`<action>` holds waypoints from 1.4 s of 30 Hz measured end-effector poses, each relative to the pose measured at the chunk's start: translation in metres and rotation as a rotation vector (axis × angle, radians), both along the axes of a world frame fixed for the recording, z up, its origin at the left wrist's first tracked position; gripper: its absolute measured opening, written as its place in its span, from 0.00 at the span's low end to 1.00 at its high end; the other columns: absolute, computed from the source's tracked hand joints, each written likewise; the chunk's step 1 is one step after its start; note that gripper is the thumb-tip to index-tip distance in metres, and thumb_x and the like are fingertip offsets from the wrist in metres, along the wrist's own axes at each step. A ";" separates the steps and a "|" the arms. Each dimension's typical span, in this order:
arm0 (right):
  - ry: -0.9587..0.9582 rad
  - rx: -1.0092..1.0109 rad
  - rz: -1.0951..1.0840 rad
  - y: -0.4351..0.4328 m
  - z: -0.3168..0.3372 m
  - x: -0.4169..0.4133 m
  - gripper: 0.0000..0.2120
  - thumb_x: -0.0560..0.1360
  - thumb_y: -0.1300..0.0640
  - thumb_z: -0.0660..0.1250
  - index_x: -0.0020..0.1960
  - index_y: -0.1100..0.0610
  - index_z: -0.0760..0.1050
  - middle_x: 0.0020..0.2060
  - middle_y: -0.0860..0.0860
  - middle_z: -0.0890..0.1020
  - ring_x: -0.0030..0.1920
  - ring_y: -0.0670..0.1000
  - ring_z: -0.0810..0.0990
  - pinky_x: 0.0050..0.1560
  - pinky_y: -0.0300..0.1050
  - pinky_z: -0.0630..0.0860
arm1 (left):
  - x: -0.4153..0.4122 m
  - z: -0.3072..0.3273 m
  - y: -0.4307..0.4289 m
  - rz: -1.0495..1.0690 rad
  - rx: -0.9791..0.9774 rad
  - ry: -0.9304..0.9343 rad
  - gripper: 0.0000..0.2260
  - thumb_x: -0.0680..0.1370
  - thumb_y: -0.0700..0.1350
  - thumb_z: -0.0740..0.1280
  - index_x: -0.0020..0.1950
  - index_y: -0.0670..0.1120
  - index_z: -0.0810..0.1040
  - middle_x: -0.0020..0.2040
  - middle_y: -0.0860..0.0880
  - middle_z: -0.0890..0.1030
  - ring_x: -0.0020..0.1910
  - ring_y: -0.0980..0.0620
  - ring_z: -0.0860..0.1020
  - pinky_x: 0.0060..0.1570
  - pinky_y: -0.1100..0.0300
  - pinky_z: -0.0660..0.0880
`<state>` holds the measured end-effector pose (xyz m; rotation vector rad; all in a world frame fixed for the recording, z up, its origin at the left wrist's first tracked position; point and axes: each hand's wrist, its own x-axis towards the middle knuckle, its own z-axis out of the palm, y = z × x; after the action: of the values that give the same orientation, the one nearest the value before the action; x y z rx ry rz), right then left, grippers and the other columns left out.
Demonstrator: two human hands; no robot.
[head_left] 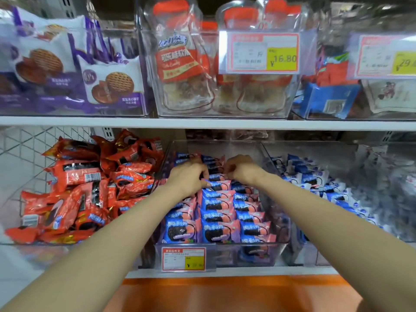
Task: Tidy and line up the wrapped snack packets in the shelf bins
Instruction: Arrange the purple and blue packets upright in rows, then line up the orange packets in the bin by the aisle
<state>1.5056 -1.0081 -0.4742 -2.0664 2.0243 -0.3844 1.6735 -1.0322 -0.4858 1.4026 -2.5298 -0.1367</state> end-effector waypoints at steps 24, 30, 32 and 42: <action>-0.381 0.103 -0.210 0.013 0.010 -0.008 0.09 0.76 0.67 0.65 0.56 0.63 0.73 0.46 0.59 0.79 0.34 0.52 0.79 0.40 0.47 0.81 | 0.010 0.011 0.005 0.018 0.005 0.046 0.13 0.77 0.50 0.66 0.59 0.46 0.75 0.59 0.47 0.77 0.58 0.47 0.75 0.47 0.59 0.68; -0.133 -0.056 -0.036 0.028 0.020 -0.002 0.08 0.75 0.59 0.67 0.54 0.58 0.79 0.50 0.52 0.81 0.45 0.49 0.76 0.41 0.35 0.66 | 0.035 0.034 0.022 0.054 -0.040 0.118 0.09 0.78 0.47 0.65 0.56 0.47 0.78 0.53 0.45 0.79 0.54 0.44 0.76 0.46 0.57 0.69; -0.154 -0.088 0.016 0.032 0.024 0.009 0.09 0.76 0.58 0.66 0.56 0.58 0.78 0.48 0.51 0.79 0.46 0.48 0.75 0.39 0.35 0.64 | 0.047 0.040 0.036 0.009 -0.066 0.180 0.08 0.77 0.46 0.66 0.55 0.47 0.78 0.50 0.48 0.78 0.53 0.47 0.76 0.46 0.58 0.70; -0.346 -0.261 0.410 0.020 0.018 0.125 0.23 0.70 0.58 0.73 0.64 0.55 0.73 0.57 0.56 0.79 0.55 0.52 0.77 0.58 0.42 0.70 | 0.195 0.037 0.088 0.492 -0.194 0.352 0.07 0.73 0.44 0.70 0.49 0.46 0.78 0.50 0.45 0.79 0.51 0.43 0.78 0.49 0.51 0.73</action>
<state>1.6304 -0.9881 -0.4565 -2.2970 1.3746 -0.8891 1.8690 -0.9444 -0.4485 1.6962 -1.8124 -0.0404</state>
